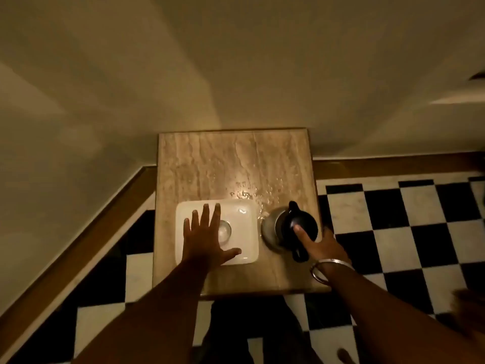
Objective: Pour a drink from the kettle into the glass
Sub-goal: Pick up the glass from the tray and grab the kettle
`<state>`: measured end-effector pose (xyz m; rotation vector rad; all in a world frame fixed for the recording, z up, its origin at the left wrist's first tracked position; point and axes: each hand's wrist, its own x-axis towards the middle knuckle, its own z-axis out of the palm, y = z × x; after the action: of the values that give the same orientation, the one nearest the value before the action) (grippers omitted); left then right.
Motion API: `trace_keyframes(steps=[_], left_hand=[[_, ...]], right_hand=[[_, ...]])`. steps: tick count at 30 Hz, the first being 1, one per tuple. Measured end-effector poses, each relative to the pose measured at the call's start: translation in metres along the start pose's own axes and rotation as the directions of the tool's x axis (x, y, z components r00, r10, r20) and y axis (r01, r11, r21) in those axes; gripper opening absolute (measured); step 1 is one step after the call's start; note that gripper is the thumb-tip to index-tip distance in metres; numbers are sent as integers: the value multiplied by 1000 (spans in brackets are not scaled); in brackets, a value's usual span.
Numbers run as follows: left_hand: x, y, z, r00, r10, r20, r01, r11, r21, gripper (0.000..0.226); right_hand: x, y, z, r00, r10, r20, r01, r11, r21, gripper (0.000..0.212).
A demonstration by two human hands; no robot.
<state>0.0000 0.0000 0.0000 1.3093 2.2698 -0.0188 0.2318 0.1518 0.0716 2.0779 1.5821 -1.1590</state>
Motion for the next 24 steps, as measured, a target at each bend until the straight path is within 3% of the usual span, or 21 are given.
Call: trace_keyframes(steps=[2,5,7,14,19,24], left_hand=[[4,0,15,996,-57,68,64,992,-108,137],[4,-9,39,986,-162,50,169,921,-352,134],[7,-13,53,976,-210,58,212,853,-478,126],[25,3,87,930,-349,-111,173,687,-706,90],[37,3,93,918,-372,-135,175,688,-704,86],[38,0,84,919,-361,-162,172,733,-658,87]], right_hand=[[7,7,12,994,100,50,-111,955,276,116],[10,17,41,985,127,119,-169,855,490,93],[16,20,59,989,130,75,-149,812,564,84],[31,29,74,988,134,-75,-66,813,578,84],[43,36,61,989,32,-141,44,864,501,75],[53,12,29,969,-141,-203,214,888,406,82]])
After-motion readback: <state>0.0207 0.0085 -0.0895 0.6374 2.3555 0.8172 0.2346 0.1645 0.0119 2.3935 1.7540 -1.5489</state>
